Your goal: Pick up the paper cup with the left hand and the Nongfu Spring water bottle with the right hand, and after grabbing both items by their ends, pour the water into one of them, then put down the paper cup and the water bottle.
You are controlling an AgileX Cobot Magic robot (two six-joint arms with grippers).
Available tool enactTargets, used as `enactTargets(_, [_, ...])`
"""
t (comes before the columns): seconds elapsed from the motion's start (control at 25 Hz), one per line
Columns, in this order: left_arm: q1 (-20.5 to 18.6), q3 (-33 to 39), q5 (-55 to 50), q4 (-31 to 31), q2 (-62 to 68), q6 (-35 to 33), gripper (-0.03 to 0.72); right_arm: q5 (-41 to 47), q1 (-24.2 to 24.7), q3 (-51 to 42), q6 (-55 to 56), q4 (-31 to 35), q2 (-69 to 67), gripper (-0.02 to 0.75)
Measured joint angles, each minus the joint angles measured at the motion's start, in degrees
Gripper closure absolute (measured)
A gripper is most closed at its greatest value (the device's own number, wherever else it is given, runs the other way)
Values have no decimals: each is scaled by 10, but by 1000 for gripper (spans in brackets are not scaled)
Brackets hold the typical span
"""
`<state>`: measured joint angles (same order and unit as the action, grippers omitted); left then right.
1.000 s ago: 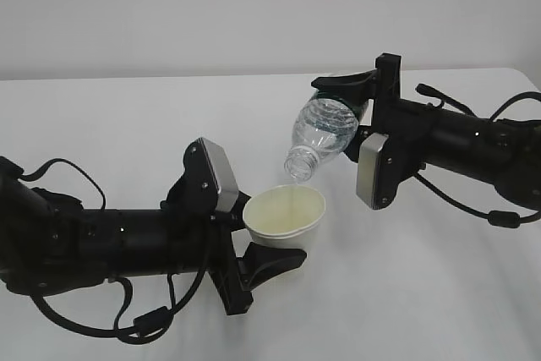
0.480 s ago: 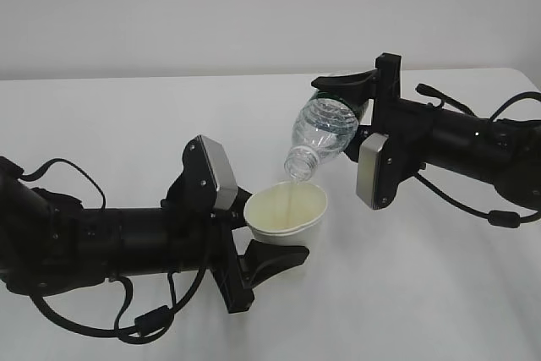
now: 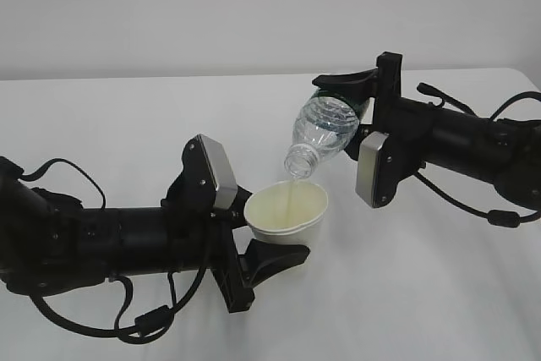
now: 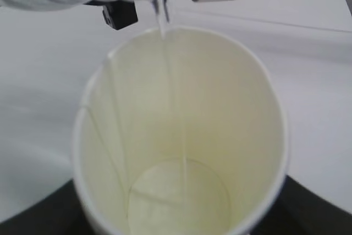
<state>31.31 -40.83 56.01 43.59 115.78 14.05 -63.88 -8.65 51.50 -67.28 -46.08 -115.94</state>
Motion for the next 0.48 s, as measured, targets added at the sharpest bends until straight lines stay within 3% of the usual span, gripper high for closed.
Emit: enactTargets(0.48, [0,0,0,12,0,0,232,0,0,0,-2,0,0,271])
